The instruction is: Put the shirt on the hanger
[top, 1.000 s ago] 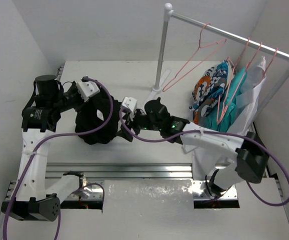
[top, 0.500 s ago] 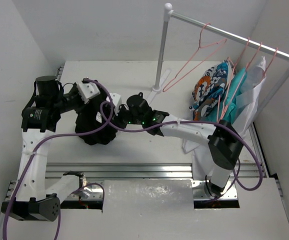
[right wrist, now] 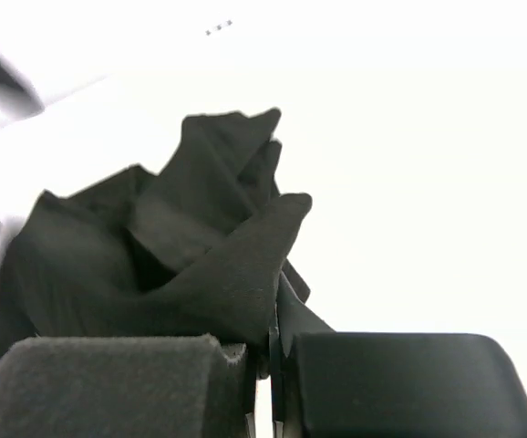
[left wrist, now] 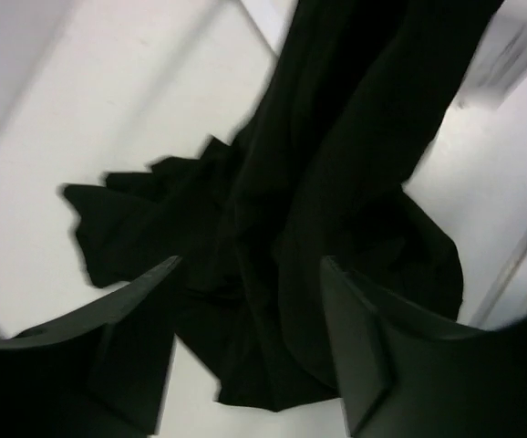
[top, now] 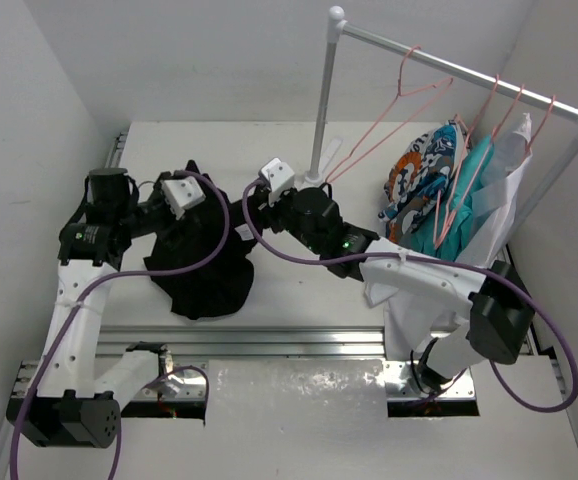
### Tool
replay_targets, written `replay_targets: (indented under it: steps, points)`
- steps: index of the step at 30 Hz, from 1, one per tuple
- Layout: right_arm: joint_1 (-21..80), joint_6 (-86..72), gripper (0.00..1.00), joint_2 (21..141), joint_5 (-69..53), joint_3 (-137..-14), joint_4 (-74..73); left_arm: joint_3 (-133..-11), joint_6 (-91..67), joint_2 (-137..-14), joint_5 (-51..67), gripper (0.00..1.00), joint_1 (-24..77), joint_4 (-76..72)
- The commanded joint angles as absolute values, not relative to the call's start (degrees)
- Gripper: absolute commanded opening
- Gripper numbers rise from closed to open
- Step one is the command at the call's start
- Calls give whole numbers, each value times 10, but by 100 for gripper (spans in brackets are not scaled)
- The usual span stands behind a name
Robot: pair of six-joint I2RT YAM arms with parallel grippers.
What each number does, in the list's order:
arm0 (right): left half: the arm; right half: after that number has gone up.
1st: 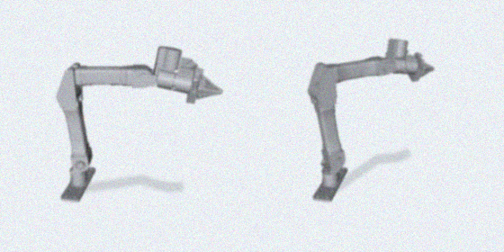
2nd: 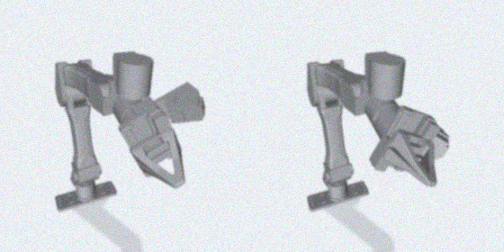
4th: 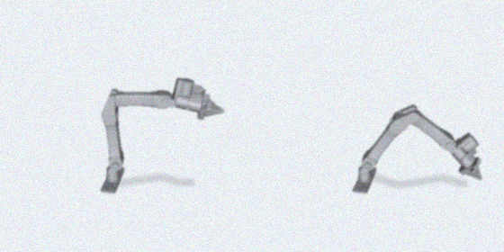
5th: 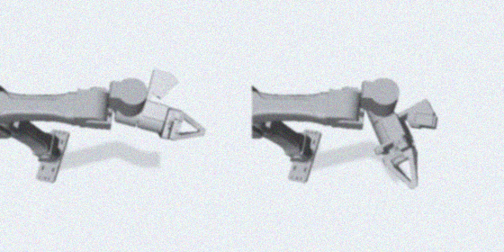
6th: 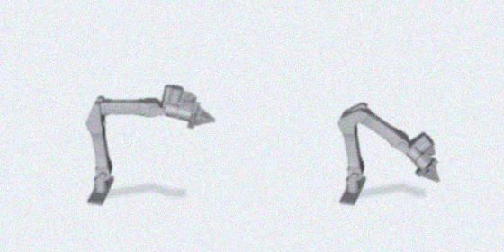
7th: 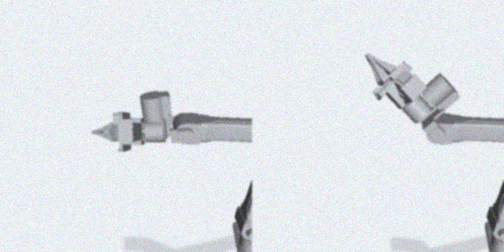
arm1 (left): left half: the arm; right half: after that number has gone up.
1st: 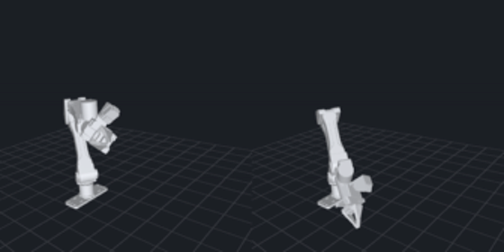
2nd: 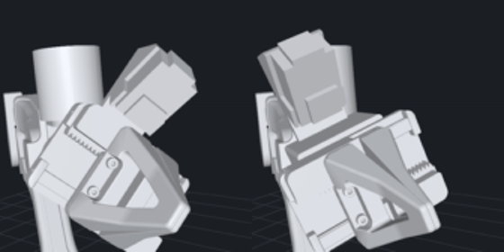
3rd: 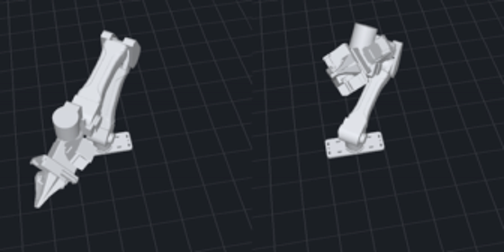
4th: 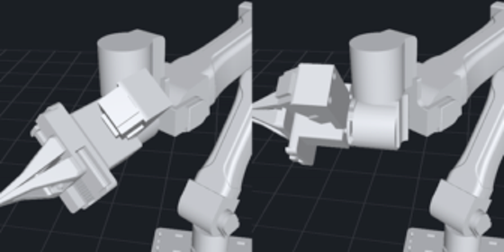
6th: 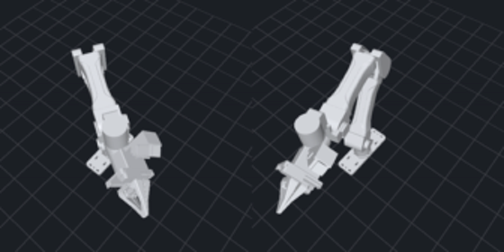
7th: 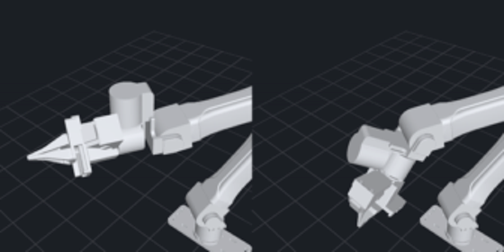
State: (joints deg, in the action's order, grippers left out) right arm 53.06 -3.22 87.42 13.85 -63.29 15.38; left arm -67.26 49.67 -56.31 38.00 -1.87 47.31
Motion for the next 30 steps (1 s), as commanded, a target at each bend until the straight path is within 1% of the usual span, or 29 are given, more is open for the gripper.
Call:
replay_targets:
  steps: [1, 2, 3, 4, 5, 7, 9, 10, 13, 14, 15, 16, 17, 18, 22, 25, 27, 28, 29, 30]
  points:
    - [556, 11, 0, 880, 217, -672, 157, -609, 504, -554, 403, 57, -25, 455]
    - [556, 9, 0, 883, 217, -678, 144, -597, 494, -554, 396, 55, -24, 445]
    - [557, 7, 0, 887, 219, -688, 139, -587, 490, -554, 394, 56, -24, 435]
    - [557, 4, 0, 893, 224, -694, 133, -573, 490, -555, 393, 58, -25, 422]
    - [557, -11, 0, 896, 226, -708, 116, -569, 491, -557, 398, 62, -24, 420]
    - [557, -29, 0, 905, 242, -721, 101, -568, 496, -562, 411, 65, -19, 437]
    - [557, -62, 0, 912, 264, -740, 90, -570, 505, -563, 447, 66, -17, 461]
    - [558, -75, 0, 924, 290, -749, 85, -569, 502, -562, 461, 67, -16, 461]
    - [557, -112, 0, 951, 315, -796, 84, -564, 476, -557, 520, 67, -16, 446]
    - [557, -119, 0, 977, 319, -812, 84, -563, 458, -557, 539, 67, -16, 439]
    - [557, -123, 0, 992, 320, -851, 79, -559, 452, -558, 544, 70, -16, 420]
    - [558, -125, 0, 1007, 322, -873, 72, -543, 442, -558, 546, 71, -14, 406]
    - [557, -122, 0, 1032, 325, -891, 64, -533, 415, -560, 532, 75, -13, 387]
    - [558, -120, 0, 1043, 328, -921, 62, -520, 397, -561, 517, 75, -12, 337]
    - [558, -118, 0, 1053, 331, -933, 76, -450, 320, -588, 423, 78, -11, 228]
    - [557, -122, 0, 1037, 329, -906, 103, -442, 269, -625, 403, 78, -11, 165]
    - [558, -124, 0, 1027, 325, -890, 111, -443, 248, -646, 410, 75, -10, 125]
    - [557, -123, 0, 1026, 325, -888, 112, -445, 232, -666, 419, 72, -9, 115]
    - [558, -123, 0, 1024, 324, -887, 111, -447, 231, -675, 422, 62, -8, 110]
    - [558, -123, 0, 1022, 324, -881, 112, -451, 232, -685, 423, 58, -6, 110]
